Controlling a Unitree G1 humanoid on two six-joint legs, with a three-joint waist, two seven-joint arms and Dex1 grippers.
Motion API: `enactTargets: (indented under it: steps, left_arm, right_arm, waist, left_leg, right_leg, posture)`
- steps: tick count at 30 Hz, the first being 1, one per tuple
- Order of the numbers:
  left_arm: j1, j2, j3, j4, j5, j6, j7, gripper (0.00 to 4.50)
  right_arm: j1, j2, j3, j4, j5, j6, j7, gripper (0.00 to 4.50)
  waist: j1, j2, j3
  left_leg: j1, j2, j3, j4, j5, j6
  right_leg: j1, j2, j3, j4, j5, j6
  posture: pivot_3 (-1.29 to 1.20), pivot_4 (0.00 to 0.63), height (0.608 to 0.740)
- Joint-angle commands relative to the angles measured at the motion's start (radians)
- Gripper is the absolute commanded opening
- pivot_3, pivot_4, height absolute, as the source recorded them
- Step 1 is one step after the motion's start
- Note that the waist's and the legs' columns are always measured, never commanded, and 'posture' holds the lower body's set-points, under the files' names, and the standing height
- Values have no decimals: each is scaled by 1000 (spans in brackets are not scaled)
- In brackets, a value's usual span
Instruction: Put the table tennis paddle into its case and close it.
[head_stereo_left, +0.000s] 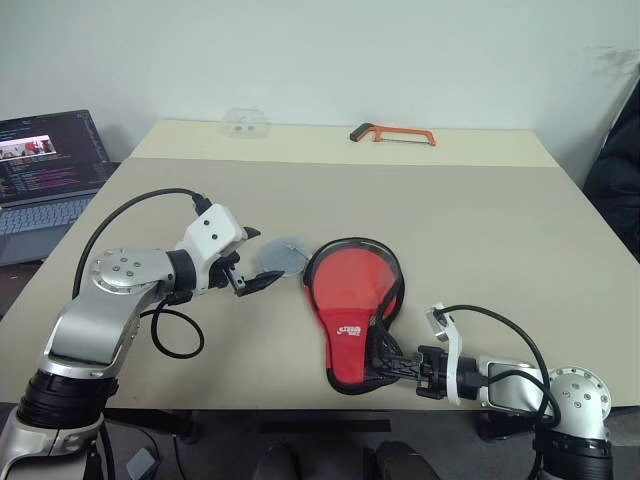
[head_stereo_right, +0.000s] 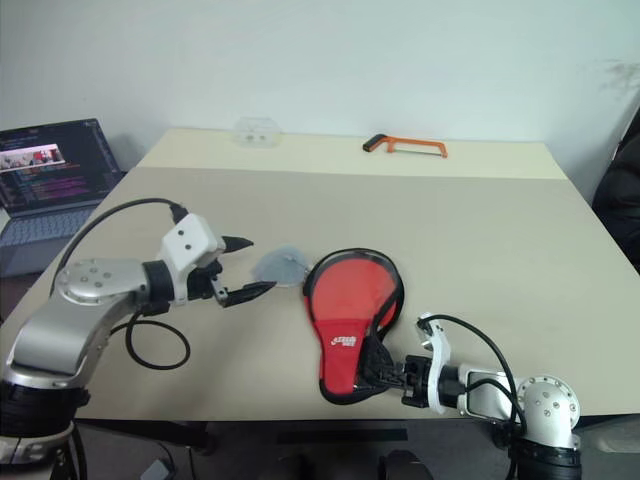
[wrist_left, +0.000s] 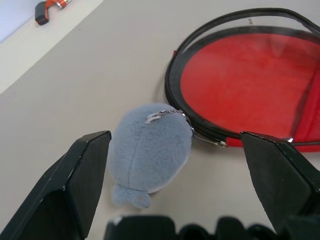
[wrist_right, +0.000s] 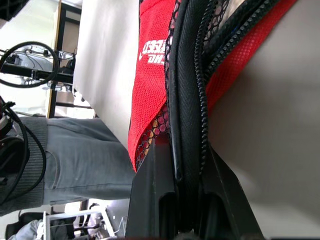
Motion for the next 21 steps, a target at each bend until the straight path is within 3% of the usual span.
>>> enactTargets:
  steps: [1,9,14,21]
  left_arm:
    - [-21,14,13,-10,-1,-15,-6,4500]
    - [-18,11,8,-15,1,-12,-2,4500]
    - [-26,8,10,-6,5,-10,7,4500]
    - [-36,-2,6,13,12,-23,16,4500]
  right_arm:
    - [64,-40,62,-6,102,20,-32,6]
    - [79,-142,177,19,268,-137,-162,6]
    - [14,-169,195,41,196,-229,-194,6]
    - [-35,-233,219,43,172,-247,-166,2231]
  waist:
    - [0,0,0]
    - [1,0,0]
    - [0,-1,-1]
    - [-1,-1,-1]
  left_leg:
    - [0,0,0,0,0,0]
    - [0,0,0,0,0,0]
    - [0,0,0,0,0,0]
    - [4,0,1,1,3,4]
  right_leg:
    - [0,0,0,0,0,0]
    - [1,0,0,-1,0,0]
    - [1,0,0,-1,0,0]
    - [2,0,2,2,1,2]
  posture:
    - [0,150,740]
    - [0,150,740]
    - [0,150,740]
    - [0,150,740]
